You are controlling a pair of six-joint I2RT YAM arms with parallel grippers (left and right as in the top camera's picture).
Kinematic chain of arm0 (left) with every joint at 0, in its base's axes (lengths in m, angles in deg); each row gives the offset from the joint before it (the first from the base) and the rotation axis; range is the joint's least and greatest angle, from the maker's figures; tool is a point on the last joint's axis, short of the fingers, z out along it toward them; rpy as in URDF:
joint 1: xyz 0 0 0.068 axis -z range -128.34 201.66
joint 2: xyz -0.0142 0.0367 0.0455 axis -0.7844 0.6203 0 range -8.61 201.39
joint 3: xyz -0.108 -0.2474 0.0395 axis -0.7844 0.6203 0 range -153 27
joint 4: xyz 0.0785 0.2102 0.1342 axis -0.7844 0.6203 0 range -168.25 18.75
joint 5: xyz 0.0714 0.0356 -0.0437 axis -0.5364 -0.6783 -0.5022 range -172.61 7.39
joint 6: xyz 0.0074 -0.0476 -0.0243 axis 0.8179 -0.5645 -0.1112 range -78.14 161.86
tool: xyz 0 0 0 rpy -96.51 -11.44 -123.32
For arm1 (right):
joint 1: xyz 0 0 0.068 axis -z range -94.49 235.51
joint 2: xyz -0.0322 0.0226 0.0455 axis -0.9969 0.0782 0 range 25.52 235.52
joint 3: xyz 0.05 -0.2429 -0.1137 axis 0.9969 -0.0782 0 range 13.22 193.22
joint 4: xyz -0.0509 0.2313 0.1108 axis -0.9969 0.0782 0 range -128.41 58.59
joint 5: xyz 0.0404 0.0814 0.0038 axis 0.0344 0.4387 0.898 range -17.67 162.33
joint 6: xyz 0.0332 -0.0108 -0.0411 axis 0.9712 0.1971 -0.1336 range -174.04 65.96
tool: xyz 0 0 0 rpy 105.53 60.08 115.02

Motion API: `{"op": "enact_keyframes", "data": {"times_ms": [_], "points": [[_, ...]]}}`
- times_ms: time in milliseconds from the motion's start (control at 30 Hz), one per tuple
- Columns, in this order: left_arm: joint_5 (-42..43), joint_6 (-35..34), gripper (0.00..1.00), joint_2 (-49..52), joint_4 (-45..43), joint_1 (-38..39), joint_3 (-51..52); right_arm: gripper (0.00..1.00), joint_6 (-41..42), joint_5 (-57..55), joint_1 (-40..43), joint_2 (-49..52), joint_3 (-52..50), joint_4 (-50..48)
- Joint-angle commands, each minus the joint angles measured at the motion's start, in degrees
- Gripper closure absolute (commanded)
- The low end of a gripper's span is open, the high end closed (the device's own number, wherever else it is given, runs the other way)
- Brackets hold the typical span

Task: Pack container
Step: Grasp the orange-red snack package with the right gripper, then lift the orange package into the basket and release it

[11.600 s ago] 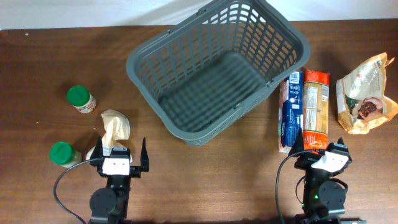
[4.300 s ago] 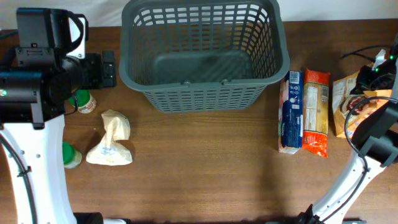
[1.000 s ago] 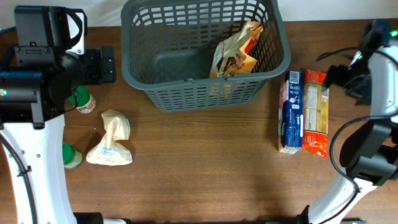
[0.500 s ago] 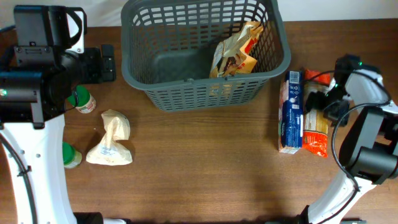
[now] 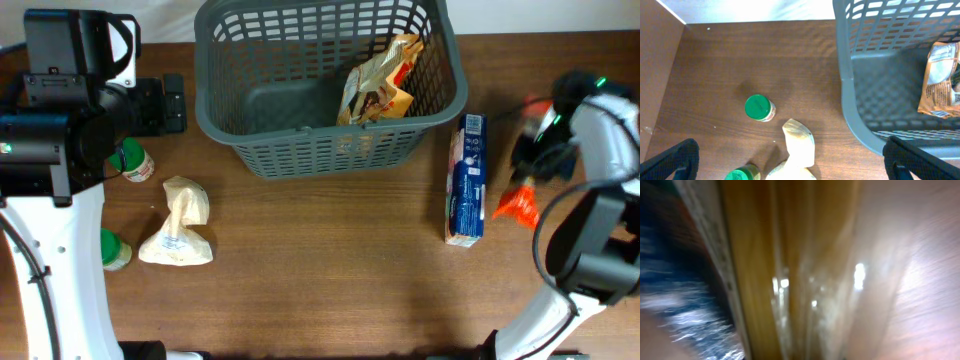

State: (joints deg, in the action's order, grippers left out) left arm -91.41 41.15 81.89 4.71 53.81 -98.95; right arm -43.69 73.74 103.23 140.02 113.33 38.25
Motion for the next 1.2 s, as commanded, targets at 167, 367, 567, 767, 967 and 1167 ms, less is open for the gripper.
{"op": "enact_keyframes", "data": {"times_ms": [167, 367, 567, 767, 967, 1167], "points": [[0.0, -0.2, 0.01, 0.3, -0.1, -0.3, 0.1, 0.96, -16.7, 1.8, -16.9, -19.7, 36.4, 4.1], [0.1, -0.2, 0.01, 0.4, -0.3, -0.3, 0.1, 0.96, -47.5, 3.5, -37.4, -19.1, 39.9, 1.2], [0.5, -0.2, 0.01, 0.5, -0.2, -0.3, 0.1, 0.96, -69.2, 3.1, -42.4, -9.4, 39.9, -7.7], [0.4, -0.2, 0.01, 0.5, 0.2, -0.3, 0.1, 0.96, -69.8, 2.7, -41.2, 5.9, 39.9, -22.2], [0.5, -0.2, 0.01, 0.5, 0.6, -0.3, 0.1, 0.93, -60.5, 0.1, -39.6, 18.5, 39.9, -28.2], [0.5, -0.2, 0.01, 0.5, 0.6, -0.3, 0.1, 0.01, -48.7, -8.8, -39.0, 19.9, 40.8, -27.6]]}}
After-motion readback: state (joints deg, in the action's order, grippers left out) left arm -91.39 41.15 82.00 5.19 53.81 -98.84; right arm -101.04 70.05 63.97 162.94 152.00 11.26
